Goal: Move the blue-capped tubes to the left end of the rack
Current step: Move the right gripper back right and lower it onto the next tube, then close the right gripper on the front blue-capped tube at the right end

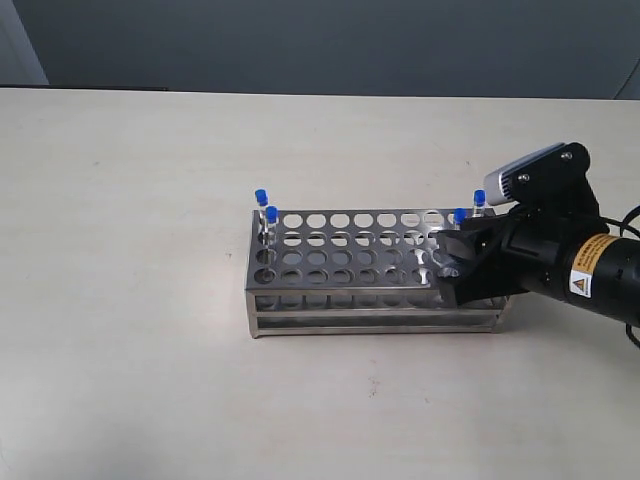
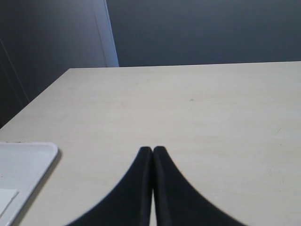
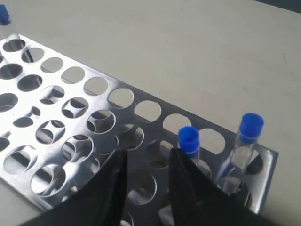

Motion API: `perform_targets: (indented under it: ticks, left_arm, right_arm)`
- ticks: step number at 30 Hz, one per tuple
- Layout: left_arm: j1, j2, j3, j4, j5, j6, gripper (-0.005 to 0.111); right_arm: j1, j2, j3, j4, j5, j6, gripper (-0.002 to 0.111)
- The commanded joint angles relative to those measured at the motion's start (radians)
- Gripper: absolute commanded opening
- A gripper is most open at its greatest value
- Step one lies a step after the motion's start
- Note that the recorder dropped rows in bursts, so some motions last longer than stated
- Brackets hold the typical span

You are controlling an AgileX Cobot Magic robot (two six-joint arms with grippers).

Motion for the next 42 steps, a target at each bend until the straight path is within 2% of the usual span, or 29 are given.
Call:
perform_targets:
  ticks: [1, 29, 31, 34, 35, 42]
  left_arm:
    - [0.002, -0.006, 0.002, -0.004, -0.002, -0.005, 0.0]
    - [0.002, -0.006, 0.002, 0.0, -0.002, -0.005, 0.0]
    - [0.002, -0.006, 0.002, 0.0, -0.002, -0.005, 0.0]
    - [0.002, -0.006, 0.002, 0.0, -0.002, -0.005, 0.0]
    - [0.002, -0.006, 0.002, 0.0, -0.002, -0.005, 0.0]
    - [0.002, -0.006, 0.002, 0.0, -0.002, -0.005, 0.0]
  right_arm:
    - [-0.007, 0.004, 0.003, 0.06, -0.026, -0.043, 0.031]
    - [-0.007, 0.1, 0.001, 0.07, -0.126, -0.045, 0.031]
    - [-0.007, 0.102, 0.001, 0.087, -0.129, -0.045, 0.024]
    - [-0.007, 0.102, 0.001, 0.096, -0.143, -0.045, 0.003]
    - [-0.007, 0.102, 0.001, 0.096, -0.146, -0.047, -0.001]
    - [-0.007, 0.102, 0.001, 0.096, -0.168, -0.05, 0.0]
